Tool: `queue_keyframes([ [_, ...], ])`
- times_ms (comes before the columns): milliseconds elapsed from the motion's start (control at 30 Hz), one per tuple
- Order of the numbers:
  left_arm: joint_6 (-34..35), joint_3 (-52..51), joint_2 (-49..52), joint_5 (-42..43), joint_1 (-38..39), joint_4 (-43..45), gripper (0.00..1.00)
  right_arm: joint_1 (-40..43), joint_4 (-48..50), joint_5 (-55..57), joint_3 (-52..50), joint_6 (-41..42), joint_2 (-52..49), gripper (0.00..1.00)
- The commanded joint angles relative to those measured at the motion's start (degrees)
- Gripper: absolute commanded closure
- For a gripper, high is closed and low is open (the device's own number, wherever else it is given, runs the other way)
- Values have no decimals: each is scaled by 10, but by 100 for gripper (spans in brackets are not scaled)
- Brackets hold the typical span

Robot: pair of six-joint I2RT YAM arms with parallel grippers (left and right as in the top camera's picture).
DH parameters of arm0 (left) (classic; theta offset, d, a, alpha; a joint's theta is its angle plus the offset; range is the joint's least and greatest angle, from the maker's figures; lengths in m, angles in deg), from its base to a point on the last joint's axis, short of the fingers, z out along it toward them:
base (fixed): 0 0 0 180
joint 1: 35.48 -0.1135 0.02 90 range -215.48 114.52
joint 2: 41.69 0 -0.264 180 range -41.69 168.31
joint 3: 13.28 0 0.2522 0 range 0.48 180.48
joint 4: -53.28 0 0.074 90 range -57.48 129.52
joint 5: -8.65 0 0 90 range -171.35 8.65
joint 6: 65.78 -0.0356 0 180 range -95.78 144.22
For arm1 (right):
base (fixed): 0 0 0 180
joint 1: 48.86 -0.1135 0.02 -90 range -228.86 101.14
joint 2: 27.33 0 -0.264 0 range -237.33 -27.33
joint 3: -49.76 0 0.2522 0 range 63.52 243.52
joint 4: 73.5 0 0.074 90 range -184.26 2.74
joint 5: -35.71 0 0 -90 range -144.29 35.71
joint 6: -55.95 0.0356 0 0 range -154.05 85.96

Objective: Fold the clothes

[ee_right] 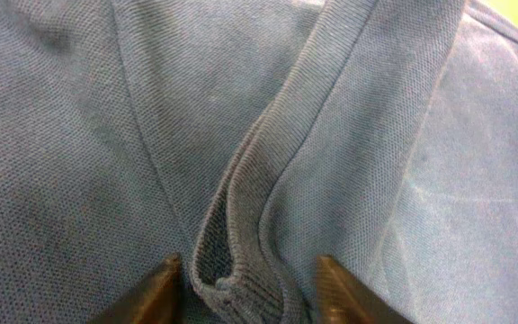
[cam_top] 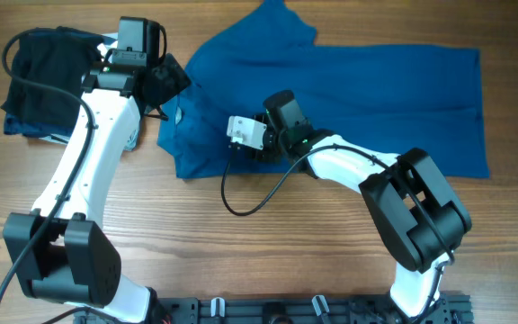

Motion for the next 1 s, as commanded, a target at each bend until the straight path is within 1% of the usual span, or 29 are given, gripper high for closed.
queue_keyframes([
  [0,1,6,-8,-14,-3,2,0,-3,3,-15,6,-2,-5,69],
  [67,1,6,-8,-14,-3,2,0,-3,4,-15,6,-2,-5,79],
  [100,1,6,-8,-14,-3,2,0,-3,5,-15,6,-2,-5,86],
  [133,1,6,-8,-14,-3,2,0,-3,8,-15,6,-1,-5,94],
  [167,1,6,-8,-14,-3,2,0,-3,13,-14,6,5,-5,96],
  [233,1,6,-8,-14,-3,2,0,-3,53,5,6,80,-5,96],
  [267,1,6,-8,-14,-3,2,0,-2,70,16,6,98,-5,96],
  [433,1,6,-8,-14,-3,1,0,8,125,86,6,101,-5,96],
  [600,1,6,-8,-14,-3,1,0,39,136,87,6,103,-5,96],
  [800,1,6,-8,-14,-3,1,0,49,144,87,6,103,-19,96],
  [933,1,6,-8,-14,-3,1,0,49,176,88,6,129,-36,96],
  [967,1,6,-8,-14,-3,1,0,50,187,93,6,146,-41,95],
])
